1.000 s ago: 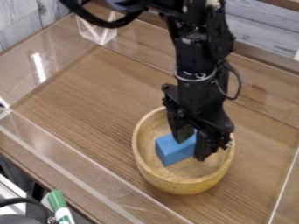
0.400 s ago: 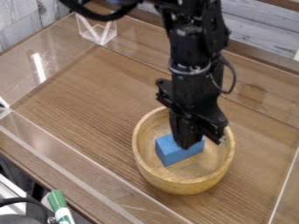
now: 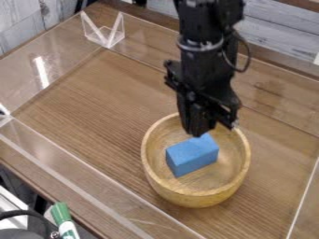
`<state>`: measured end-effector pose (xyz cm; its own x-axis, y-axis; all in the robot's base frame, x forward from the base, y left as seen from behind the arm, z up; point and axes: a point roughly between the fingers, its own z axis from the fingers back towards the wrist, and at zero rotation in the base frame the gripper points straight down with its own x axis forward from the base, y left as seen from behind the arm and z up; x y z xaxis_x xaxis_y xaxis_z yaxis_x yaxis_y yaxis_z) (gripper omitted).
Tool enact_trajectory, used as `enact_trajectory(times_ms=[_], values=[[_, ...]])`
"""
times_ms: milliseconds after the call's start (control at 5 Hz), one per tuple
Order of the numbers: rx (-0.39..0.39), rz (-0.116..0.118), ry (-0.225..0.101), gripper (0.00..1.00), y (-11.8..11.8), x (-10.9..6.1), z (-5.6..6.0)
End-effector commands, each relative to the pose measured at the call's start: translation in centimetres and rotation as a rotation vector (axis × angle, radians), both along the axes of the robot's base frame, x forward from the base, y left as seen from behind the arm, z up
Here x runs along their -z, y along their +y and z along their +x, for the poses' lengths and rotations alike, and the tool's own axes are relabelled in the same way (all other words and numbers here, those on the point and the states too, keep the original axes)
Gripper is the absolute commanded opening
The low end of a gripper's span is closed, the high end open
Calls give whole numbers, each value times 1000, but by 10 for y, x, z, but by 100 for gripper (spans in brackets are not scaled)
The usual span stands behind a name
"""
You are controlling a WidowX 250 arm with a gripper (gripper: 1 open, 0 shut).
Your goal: Remove the blue block from inside the brown bowl and put it on the table
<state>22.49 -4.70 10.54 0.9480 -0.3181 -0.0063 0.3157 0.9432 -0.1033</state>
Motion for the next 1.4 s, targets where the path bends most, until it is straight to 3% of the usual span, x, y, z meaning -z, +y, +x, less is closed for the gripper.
enact_trajectory(times_ms=[0,1200], values=[[16,-2,-75,100,2,-14,10],[48,22,-71,100,-7,37,7]])
